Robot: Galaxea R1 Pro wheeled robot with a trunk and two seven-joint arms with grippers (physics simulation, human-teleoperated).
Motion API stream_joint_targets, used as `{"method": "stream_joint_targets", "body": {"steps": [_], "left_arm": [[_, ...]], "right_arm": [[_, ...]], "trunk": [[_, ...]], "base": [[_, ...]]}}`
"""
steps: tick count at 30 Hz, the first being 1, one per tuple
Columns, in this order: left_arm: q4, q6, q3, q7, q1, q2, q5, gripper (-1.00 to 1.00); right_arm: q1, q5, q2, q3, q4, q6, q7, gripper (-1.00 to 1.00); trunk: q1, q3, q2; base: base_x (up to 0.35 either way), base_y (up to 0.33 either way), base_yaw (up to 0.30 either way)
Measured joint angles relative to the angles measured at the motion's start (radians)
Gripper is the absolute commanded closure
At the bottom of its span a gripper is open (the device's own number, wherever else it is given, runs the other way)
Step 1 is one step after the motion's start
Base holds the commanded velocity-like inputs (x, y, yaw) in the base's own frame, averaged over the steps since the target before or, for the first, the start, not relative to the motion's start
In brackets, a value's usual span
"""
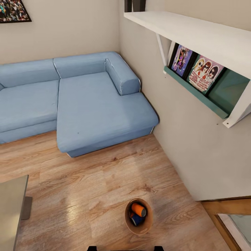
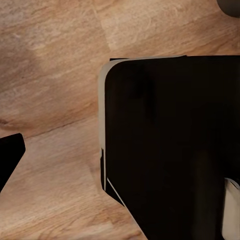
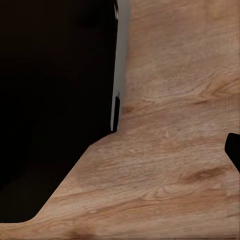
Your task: Put the three can of soda from the living room inside the tash can in the kitchen.
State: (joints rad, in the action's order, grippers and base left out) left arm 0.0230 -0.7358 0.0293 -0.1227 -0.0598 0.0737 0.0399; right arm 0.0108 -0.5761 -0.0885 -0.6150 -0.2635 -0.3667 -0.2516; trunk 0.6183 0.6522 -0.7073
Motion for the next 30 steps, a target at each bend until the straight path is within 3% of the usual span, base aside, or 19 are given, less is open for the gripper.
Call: {"method": "stream_joint_targets", "body": {"steps": [15, 30], "left_arm": [[0.000, 0.000, 0.000, 0.000, 0.000, 0.000, 0.000, -1.00], [0.000, 0.000, 0.000, 0.000, 0.000, 0.000, 0.000, -1.00]], "right_arm": [[0.000, 0.001, 0.000, -0.001, 0.101, 0.002, 0.000, -1.00], [0.000, 0.001, 0.000, -0.002, 0.113, 0.003, 0.000, -1.00]], "trunk": [[0.000, 0.000, 0.000], [0.000, 0.000, 0.000]], "base": [[0.000, 0.000, 0.000], [0.000, 0.000, 0.000]]}}
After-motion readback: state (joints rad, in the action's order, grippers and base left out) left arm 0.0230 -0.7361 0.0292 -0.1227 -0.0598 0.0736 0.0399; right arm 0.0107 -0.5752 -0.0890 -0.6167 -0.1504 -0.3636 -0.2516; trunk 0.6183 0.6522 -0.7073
